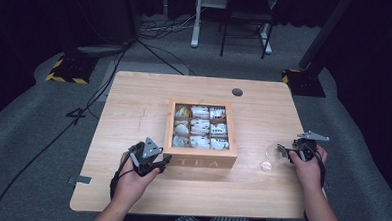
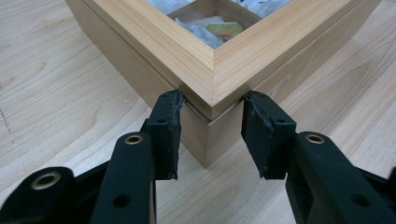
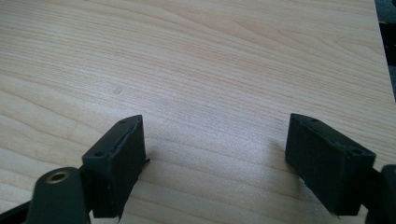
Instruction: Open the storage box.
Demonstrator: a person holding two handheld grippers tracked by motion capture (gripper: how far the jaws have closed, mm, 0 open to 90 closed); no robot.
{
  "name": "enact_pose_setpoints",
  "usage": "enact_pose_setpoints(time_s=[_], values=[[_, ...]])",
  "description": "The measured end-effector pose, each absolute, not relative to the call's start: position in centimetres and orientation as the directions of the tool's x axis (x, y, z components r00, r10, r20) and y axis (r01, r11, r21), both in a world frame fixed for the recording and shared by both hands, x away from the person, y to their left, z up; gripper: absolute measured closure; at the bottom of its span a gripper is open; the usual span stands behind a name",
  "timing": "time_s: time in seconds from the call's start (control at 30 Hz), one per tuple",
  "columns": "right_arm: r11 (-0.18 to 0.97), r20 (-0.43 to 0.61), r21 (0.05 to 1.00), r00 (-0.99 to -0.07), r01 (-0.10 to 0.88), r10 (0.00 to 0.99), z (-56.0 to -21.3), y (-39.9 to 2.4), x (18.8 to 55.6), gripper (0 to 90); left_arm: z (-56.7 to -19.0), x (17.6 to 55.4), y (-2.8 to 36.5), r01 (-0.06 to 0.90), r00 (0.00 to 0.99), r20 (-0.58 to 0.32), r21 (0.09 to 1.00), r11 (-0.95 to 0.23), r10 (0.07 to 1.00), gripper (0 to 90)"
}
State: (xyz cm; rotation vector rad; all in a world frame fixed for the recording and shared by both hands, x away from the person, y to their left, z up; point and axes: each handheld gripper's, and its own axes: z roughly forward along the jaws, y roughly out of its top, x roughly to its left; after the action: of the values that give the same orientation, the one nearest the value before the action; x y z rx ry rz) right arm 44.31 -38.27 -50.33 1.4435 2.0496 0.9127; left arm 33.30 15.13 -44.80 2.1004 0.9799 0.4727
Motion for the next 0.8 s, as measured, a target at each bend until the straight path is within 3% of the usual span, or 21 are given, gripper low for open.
enact_pose_setpoints(time_s=[0.47, 0.8], values=[[0.227, 0.001, 0.744, -0.341, 0.628, 0.940, -50.3, -38.2, 44.3, 20.4, -43.9, 33.4, 14.8, 0.441, 0.622, 0.058, 0.798, -0.411, 0.781, 52.4], [0.237, 0.000, 0.744, -0.354, 0.625, 0.935, -50.3, -38.2, 44.3, 20.4, -43.2, 34.0, 14.3, 0.409, 0.610, 0.088, 0.816, -0.408, 0.787, 38.4]])
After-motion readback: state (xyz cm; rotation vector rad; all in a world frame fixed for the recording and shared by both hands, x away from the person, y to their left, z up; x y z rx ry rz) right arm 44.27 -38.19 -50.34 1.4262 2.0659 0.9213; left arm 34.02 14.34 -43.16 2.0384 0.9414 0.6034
